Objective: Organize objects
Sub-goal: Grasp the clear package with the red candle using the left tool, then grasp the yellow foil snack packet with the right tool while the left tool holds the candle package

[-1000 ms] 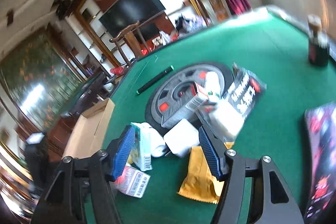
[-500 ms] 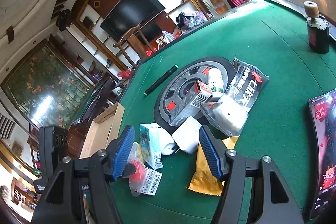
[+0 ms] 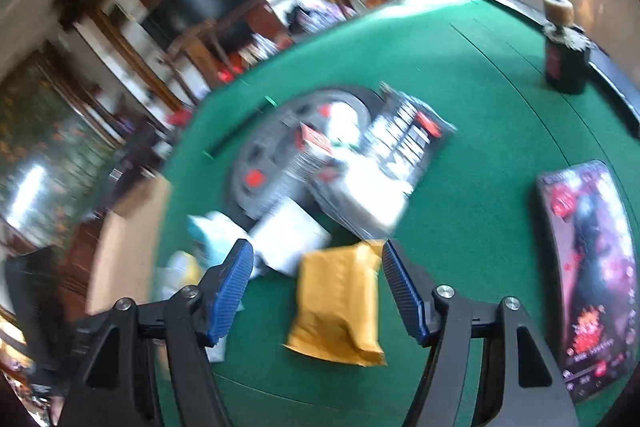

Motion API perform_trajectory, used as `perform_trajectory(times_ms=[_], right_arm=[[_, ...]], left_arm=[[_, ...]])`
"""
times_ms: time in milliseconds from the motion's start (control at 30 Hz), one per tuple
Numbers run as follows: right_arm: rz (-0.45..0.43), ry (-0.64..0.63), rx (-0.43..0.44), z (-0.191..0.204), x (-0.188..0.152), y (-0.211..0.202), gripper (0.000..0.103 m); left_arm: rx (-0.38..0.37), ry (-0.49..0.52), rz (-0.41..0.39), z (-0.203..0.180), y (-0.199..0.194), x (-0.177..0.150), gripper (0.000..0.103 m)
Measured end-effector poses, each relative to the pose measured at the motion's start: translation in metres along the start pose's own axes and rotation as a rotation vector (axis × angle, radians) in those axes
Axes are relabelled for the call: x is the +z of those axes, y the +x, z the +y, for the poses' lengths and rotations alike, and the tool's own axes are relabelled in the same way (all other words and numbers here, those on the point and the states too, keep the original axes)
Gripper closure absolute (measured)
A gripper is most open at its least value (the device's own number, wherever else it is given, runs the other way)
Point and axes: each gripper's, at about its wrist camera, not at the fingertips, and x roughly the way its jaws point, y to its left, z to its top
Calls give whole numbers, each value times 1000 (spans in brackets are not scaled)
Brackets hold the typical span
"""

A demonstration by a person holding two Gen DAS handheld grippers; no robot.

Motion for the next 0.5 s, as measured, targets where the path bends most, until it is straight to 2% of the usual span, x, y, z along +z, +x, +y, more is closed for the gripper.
perform_trajectory(times_ms=[133,233,367,433,467,500], right_arm=[[21,-72,-52,13,-7,8,36],[74,-135,-101,25,-15,20,36],[100,-242,-215,39,-24,36,35],[101,-251,-222,38,-27,38,37],[76,-254,-212,38,-29,36,42],[69,-255,-199,38,-30,34,59]], left_arm=[[-7,-8,-46,7,-16,-2,69],[-1,2,-30,7,-14,-5,69],[13,19,-9,7,-14,-18,69],[36,20,-14,10,-17,-26,69],[42,25,-23,11,-21,-32,68],[43,23,-20,12,-23,-36,68]])
